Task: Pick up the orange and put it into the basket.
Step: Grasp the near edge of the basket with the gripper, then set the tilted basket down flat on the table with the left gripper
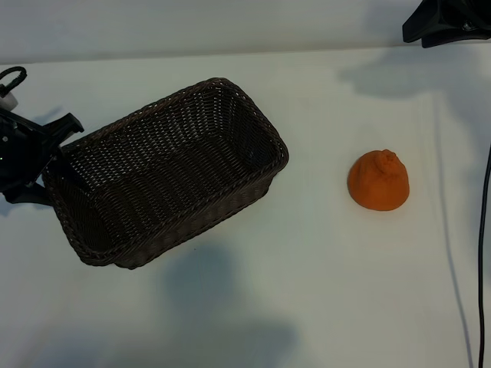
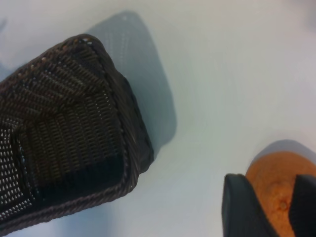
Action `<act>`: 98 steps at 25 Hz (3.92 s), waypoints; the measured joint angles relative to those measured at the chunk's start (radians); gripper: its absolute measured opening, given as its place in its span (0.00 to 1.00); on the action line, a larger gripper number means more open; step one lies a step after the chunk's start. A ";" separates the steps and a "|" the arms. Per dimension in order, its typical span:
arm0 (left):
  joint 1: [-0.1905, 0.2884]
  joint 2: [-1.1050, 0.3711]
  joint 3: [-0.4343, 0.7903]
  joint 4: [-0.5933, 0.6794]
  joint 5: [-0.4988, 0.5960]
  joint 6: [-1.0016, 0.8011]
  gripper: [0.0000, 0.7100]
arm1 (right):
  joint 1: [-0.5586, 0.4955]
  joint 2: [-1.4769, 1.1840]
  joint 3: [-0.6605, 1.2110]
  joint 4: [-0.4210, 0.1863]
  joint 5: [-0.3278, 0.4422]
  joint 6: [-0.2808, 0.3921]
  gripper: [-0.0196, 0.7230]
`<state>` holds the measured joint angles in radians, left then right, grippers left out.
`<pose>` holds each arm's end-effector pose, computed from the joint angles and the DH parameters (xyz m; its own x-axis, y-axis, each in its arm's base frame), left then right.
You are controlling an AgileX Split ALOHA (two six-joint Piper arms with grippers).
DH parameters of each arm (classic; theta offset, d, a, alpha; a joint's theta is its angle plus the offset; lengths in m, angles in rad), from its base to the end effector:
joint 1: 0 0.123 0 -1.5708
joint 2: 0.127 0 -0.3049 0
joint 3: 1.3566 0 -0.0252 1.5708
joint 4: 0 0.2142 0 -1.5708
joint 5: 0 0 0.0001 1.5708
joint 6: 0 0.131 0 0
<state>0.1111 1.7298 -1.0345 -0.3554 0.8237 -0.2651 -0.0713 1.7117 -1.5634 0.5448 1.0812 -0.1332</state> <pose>0.2996 -0.0003 0.1890 -0.8223 -0.5685 -0.0252 -0.5357 0.7883 -0.3028 0.3548 0.0348 0.3266 -0.8902 0.1919 -0.4132 -0.0260 0.8841 0.4665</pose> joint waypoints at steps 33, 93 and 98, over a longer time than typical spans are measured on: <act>0.000 0.040 0.106 -0.104 -0.083 0.097 0.22 | 0.000 0.000 0.000 0.000 -0.019 0.000 0.40; 0.000 0.038 -0.402 -0.172 0.352 0.394 0.21 | 0.000 0.000 0.000 0.000 0.000 -0.007 0.40; -0.008 0.072 -0.409 -0.172 0.352 0.394 0.21 | 0.000 0.000 0.000 0.000 0.002 -0.007 0.40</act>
<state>0.1031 1.8018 -1.4431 -0.5270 1.1759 0.1285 -0.0713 1.7117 -1.5634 0.5448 1.0827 -0.1403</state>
